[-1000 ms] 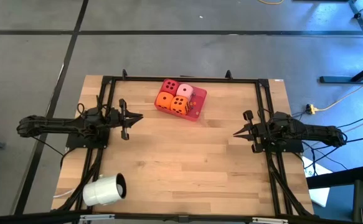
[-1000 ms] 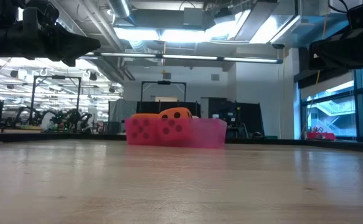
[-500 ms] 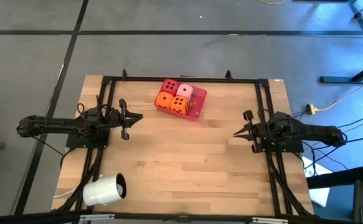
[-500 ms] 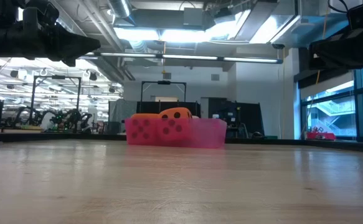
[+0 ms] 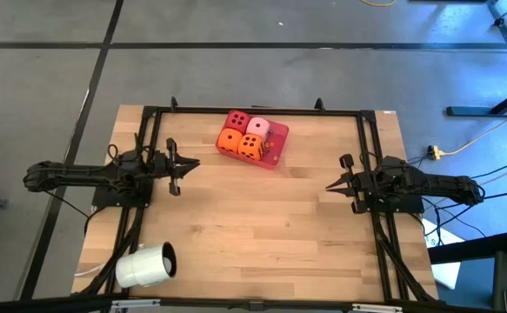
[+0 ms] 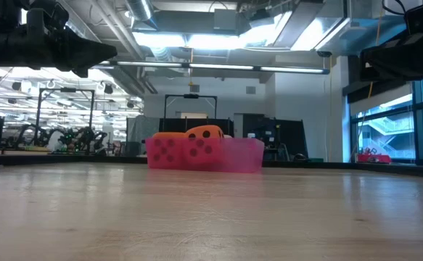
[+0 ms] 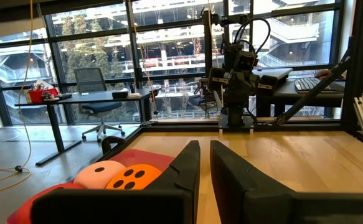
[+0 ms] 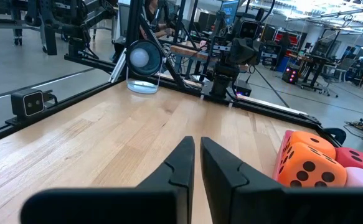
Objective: Pick & Place Dice
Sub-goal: Return to Home Position
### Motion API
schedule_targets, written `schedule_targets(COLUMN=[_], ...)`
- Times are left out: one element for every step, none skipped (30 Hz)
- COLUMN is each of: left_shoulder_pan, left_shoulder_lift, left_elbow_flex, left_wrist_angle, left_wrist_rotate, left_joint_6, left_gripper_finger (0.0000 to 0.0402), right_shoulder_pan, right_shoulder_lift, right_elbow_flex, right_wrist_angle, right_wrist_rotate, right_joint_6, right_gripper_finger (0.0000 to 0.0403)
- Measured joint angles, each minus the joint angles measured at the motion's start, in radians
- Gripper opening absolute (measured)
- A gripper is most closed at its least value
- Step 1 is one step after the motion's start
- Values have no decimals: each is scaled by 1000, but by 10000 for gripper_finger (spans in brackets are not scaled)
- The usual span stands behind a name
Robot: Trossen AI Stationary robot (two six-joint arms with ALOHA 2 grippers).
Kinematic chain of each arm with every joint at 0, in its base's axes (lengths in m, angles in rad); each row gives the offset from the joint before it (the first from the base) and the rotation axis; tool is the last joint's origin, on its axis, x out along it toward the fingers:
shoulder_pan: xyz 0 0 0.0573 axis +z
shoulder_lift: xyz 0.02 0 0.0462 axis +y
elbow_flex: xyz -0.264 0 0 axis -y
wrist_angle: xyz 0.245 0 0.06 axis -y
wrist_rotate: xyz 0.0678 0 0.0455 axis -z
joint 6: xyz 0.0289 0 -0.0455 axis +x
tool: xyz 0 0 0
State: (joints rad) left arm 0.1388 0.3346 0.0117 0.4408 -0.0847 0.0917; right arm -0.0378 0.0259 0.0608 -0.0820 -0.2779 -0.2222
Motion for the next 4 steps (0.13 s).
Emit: schedule_targets(left_shoulder_pan=[0,0,0,0], left_shoulder_lift=[0,0,0,0], left_elbow_flex=[0,0,0,0], left_wrist_angle=[0,0,0,0], left_wrist_rotate=[0,0,0,0], left_joint_6=[0,0,0,0], left_gripper_finger=[33,32,31,31], right_shoulder_pan=[0,0,0,0], right_shoulder_lift=[0,0,0,0], right_elbow_flex=[0,0,0,0], right_wrist_angle=[0,0,0,0], right_wrist_rotate=[0,0,0,0], right_joint_6=[0,0,0,0], right_gripper_finger=[29,29,29,29])
